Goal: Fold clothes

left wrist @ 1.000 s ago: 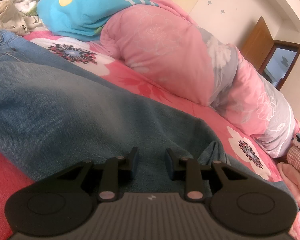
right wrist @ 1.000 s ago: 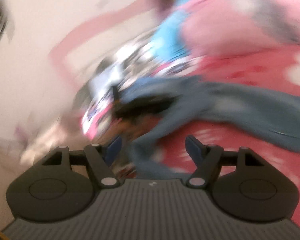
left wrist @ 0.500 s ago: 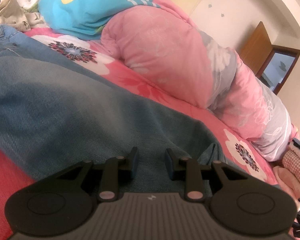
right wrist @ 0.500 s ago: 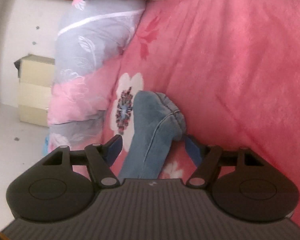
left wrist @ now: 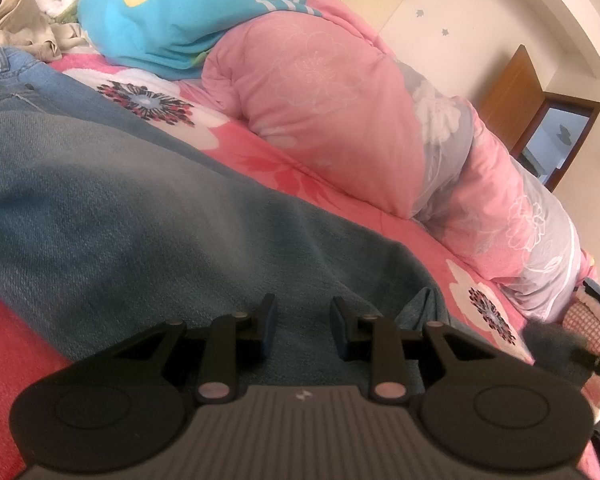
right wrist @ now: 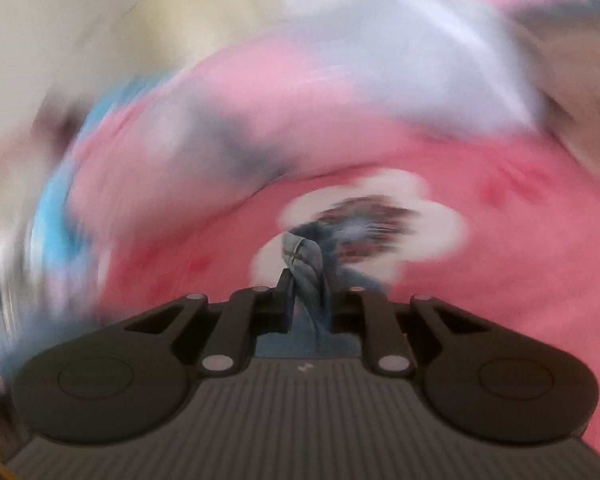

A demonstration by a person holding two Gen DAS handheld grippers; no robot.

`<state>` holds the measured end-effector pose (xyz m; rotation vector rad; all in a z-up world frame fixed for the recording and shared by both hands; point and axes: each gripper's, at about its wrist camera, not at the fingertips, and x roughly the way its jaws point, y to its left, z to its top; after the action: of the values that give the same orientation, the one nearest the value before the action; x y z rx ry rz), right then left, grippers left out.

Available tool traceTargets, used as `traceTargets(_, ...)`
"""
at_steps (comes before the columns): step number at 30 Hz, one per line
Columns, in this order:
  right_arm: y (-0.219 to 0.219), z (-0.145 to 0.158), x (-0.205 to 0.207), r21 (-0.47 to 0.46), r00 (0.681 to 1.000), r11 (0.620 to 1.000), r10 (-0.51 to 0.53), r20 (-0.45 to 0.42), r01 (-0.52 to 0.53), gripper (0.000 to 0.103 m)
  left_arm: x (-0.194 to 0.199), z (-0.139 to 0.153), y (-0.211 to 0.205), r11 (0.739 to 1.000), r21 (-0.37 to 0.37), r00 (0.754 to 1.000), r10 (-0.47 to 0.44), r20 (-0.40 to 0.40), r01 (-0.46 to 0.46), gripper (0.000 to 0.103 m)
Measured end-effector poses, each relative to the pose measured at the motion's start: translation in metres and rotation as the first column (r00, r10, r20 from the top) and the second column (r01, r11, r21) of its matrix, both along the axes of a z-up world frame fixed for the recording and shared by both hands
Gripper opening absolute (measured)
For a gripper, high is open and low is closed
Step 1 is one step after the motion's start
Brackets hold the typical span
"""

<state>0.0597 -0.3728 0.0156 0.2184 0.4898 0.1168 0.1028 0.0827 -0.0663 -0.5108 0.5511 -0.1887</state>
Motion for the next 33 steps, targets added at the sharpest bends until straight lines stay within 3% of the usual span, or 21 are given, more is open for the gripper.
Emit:
traceTargets(2, 0.039, -0.004, -0.003, -0.153, 0.988, 0.976, 0.152, -0.018, -0.153, 0.028, 0.000, 0.000, 0.000, 1.000, 0.001, 1.000, 0.000, 0.000, 0.000, 0.030)
traceTargets(5, 0.072, -0.016, -0.023, -0.254, 0.944, 0.909, 0.327, -0.050, -0.329, 0.043, 0.000, 0.000, -0.001, 1.000, 0.003, 1.000, 0.000, 0.000, 0.000, 0.030)
traceTargets(11, 0.084, -0.023, -0.041, -0.398, 0.942, 0.857, 0.330, -0.066, -0.328, 0.054, 0.000, 0.001, -0.001, 1.000, 0.003, 1.000, 0.000, 0.000, 0.000, 0.030)
traceTargets(16, 0.088, -0.032, -0.028, -0.504, 0.947, 0.806, 0.309, -0.089, -0.310, 0.054, 0.000, 0.000, 0.000, 1.000, -0.001, 1.000, -0.001, 0.000, 0.001, 0.030)
traceTargets(19, 0.086, -0.045, -0.009, -0.530, 0.954, 0.795, 0.276, -0.116, -0.294, 0.047, 0.000, 0.000, 0.000, 1.000, -0.007, 1.000, -0.001, 0.001, 0.001, 0.030)
traceTargets(20, 0.081, -0.045, -0.004, -0.505, 0.958, 0.815, 0.262, -0.115, -0.284, 0.021, 0.000, 0.000, 0.000, 1.000, -0.010, 1.000, -0.001, 0.001, 0.001, 0.030)
traceTargets(21, 0.071, -0.042, 0.000, -0.452, 0.965, 0.853, 0.240, -0.104, -0.261, 0.009, 0.000, 0.000, 0.001, 1.000, -0.012, 1.000, -0.001, 0.001, 0.001, 0.030)
traceTargets(23, 0.037, -0.027, 0.003, -0.280, 0.988, 0.948, 0.150, -0.031, -0.152, 0.003, 0.000, 0.000, 0.000, 1.000, -0.013, 1.000, -0.001, 0.001, 0.001, 0.030)
traceTargets(25, -0.005, -0.010, -0.005, -0.116, 0.998, 0.993, 0.002, 0.061, 0.005, 0.003, 0.000, 0.000, 0.000, 1.000, -0.013, 1.000, 0.000, 0.000, 0.000, 0.030)
traceTargets(27, -0.045, -0.004, -0.016, 0.010, 0.984, 0.990, -0.141, 0.108, 0.141, 0.002, -0.001, 0.000, 0.000, 1.000, -0.014, 1.000, 0.000, 0.000, 0.000, 0.030)
traceTargets(29, -0.086, -0.010, -0.029, 0.163, 0.953, 0.949, -0.287, 0.099, 0.269, 0.002, -0.001, 0.000, 0.000, 1.000, -0.017, 1.000, -0.002, 0.000, 0.002, 0.030)
traceTargets(31, -0.115, -0.029, -0.039, 0.310, 0.938, 0.897, -0.344, 0.039, 0.316, 0.002, 0.000, 0.000, 0.000, 1.000, -0.017, 1.000, -0.002, 0.000, 0.002, 0.030)
traceTargets(33, -0.123, -0.050, -0.041, 0.359, 0.931, 0.866, -0.365, -0.020, 0.348, 0.002, 0.000, 0.000, 0.001, 1.000, -0.022, 1.000, -0.002, 0.001, 0.002, 0.030)
